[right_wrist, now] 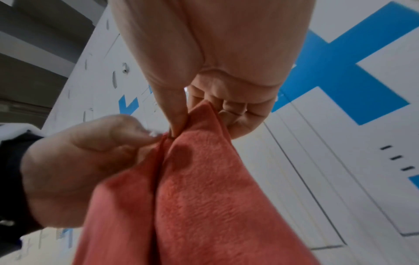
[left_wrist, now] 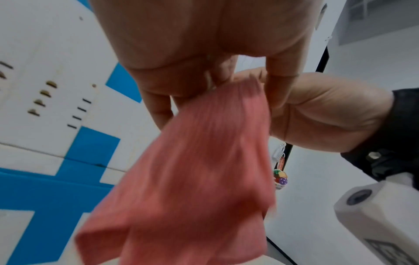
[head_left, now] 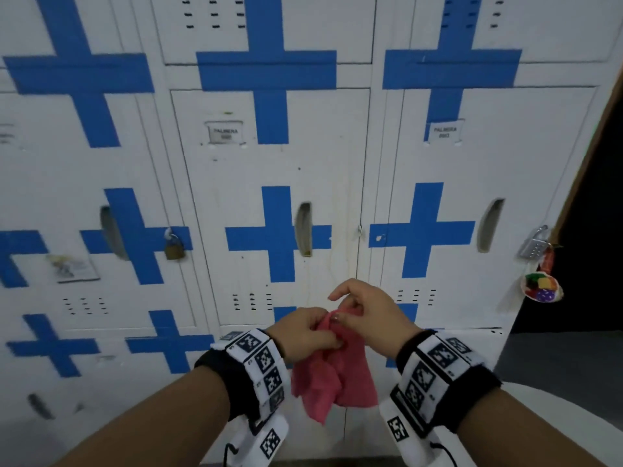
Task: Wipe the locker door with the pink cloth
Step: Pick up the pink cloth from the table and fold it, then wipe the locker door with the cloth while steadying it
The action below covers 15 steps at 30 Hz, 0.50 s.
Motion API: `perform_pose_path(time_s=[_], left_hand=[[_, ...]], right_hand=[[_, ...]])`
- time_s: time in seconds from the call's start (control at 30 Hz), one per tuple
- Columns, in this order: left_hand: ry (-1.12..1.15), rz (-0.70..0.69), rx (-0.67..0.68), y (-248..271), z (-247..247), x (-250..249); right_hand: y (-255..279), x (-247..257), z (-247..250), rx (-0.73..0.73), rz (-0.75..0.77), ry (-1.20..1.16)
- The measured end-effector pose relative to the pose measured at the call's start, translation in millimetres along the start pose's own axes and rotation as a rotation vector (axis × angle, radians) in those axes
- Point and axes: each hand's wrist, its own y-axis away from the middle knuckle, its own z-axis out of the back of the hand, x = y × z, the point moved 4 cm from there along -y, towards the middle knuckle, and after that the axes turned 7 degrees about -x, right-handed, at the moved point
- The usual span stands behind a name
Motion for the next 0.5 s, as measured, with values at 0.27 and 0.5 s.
perform_pose_path(time_s=[0.27,0.5], left_hand=[[-0.191,-0.073,-0.117,-2,50,-14],[0.048,-0.044,-0.263,-4,76,-35]], right_hand=[[-9,30,-16,-0.165,0.082,0.039],[2,44,-46,-0.099,0.116,-0.028]])
